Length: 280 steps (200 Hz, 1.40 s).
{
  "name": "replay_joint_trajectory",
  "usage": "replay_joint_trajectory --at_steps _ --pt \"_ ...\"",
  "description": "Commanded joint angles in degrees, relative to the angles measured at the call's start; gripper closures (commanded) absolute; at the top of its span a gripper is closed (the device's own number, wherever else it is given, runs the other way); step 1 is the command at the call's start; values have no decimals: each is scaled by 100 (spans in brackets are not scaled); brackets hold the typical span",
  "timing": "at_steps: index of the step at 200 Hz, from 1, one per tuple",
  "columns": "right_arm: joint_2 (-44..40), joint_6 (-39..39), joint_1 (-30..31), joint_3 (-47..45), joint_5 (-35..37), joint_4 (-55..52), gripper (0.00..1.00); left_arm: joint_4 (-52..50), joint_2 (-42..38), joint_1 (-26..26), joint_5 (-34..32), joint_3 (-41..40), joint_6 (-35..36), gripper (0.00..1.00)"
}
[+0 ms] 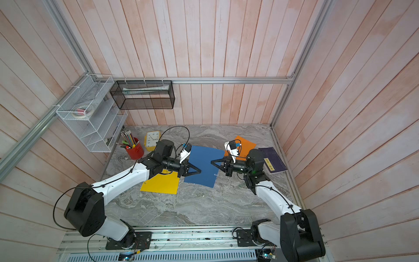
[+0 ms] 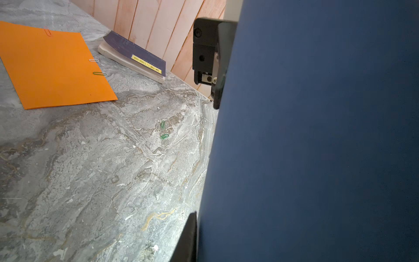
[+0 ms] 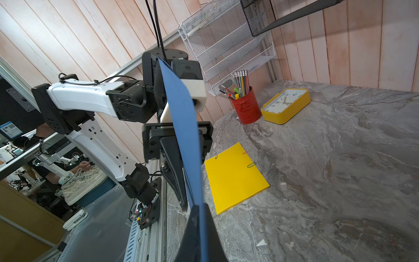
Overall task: Unclip the paperclips from the documents
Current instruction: Adjust the document, then remove the paper clip from the document.
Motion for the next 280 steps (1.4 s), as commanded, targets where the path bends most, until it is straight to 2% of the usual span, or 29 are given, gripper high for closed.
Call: replay_joint_trajectory --at_steps 1,22,76,107,129,152,203,237,280 --pt "-37 -157 -31 177 -122 -205 100 172 -102 -16 91 16 -43 84" --pt "-39 -192 -31 206 -122 -277 100 216 -93 -10 91 15 -78 85" --pt "-11 -237 -29 248 -148 -361 100 330 -95 -10 74 -9 -136 100" --pt "-59 -416 -32 213 -140 -666 71 348 -156 44 119 -46 -113 100" --pt "-125 -340 -22 14 -214 -667 63 401 -228 138 190 -103 -125 100" --pt "-207 -356 -16 -147 -246 -767 61 312 -275 214 250 -107 -73 100" --pt "-215 -946 32 -122 -175 -1605 59 199 -278 265 318 -63 24 100" --pt "-176 -969 70 -148 -193 -1644 59 164 -278 277 324 -58 38 100" --pt "-178 -993 74 -170 -227 -1729 71 123 -321 287 284 -84 73 100"
